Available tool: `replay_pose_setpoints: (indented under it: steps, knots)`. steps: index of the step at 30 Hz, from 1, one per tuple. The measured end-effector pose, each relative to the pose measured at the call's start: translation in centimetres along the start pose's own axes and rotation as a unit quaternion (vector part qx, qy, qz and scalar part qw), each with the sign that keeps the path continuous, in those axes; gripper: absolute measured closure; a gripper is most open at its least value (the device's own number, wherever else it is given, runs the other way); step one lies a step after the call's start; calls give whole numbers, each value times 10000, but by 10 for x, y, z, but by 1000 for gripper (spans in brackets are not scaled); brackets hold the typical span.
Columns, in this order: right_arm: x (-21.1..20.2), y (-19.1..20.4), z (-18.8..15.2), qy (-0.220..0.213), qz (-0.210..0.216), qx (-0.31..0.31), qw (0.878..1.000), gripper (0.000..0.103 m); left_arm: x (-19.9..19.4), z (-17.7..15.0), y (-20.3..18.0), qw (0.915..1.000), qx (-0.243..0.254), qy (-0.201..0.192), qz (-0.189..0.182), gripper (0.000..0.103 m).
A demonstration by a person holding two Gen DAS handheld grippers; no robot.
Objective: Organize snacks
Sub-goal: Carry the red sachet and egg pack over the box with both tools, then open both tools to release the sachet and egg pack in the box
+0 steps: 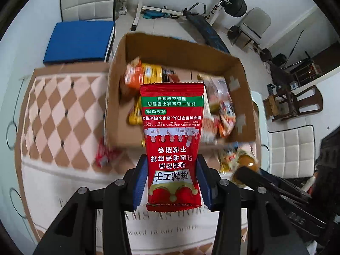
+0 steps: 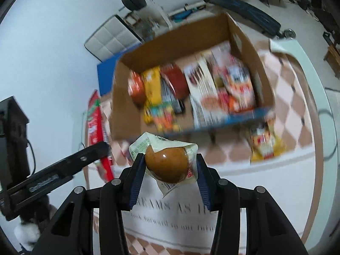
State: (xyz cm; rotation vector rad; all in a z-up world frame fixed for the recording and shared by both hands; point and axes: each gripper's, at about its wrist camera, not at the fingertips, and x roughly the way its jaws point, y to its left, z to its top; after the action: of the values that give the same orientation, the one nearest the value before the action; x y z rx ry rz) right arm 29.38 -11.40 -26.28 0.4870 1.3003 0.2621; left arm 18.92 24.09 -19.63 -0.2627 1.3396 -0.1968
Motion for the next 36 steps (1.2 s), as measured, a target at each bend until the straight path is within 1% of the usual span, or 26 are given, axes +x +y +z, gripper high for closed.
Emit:
replay_pose_setpoints:
  steps: [2, 4, 9, 15, 17, 18, 19, 20, 21, 22, 23, 24, 25, 28, 30, 33, 36]
  knots:
    - [6, 4, 24, -24, 11, -38, 10000, 54, 13, 27, 1, 9998, -19, 188, 55, 62]
    - [13, 6, 43, 27, 51, -46, 10000, 54, 21, 38, 0, 9993, -29, 314, 181, 62]
    - [42, 7, 72, 249, -119, -122, 9995, 54, 55, 74, 11, 9962, -147, 771, 386, 61]
    - [76, 0, 81, 511, -210, -31, 9985, 54, 79, 87, 20, 9920, -92, 1065, 669, 61]
    - [87, -2, 83, 638, -170, -6, 9978, 53, 89, 87, 20, 9895, -17, 1264, 706, 59]
    - [93, -3, 83, 741, -156, -13, 9971, 51, 95, 86, 21, 9872, 10, 1402, 755, 57]
    - [102, -5, 85, 898, -186, 35, 9958, 50, 100, 85, 24, 9851, -70, 1508, 829, 53]
    - [107, -6, 85, 1003, -267, 64, 9946, 48, 103, 83, 27, 9840, -163, 1561, 841, 51]
    - [115, -8, 85, 1172, -347, 88, 9925, 39, 106, 82, 29, 9832, -238, 1610, 824, 51]
    - [121, -10, 85, 1265, -343, 94, 9913, 31, 108, 80, 31, 9829, -265, 1625, 829, 51]
    - [123, -10, 85, 1292, -345, 81, 9910, 17, 109, 79, 32, 9825, -242, 1618, 893, 51]
    - [124, -11, 85, 1302, -399, 51, 9907, 15, 109, 77, 32, 9824, -227, 1634, 880, 49]
    - [125, -11, 85, 1312, -485, 28, 9902, 15, 110, 76, 32, 9821, -253, 1668, 843, 47]
    - [125, -12, 85, 1371, -549, -27, 9890, 13, 108, 72, 32, 9827, -286, 1641, 808, 46]
    - [122, -12, 85, 1324, -670, -58, 9889, 13, 106, 70, 32, 9832, -307, 1631, 763, 46]
    - [119, -12, 85, 1245, -924, -163, 9878, 13, 99, 67, 29, 9845, -304, 1554, 750, 46]
    - [110, -11, 85, 1206, -1055, -210, 9869, 13, 89, 63, 26, 9867, -327, 1437, 688, 46]
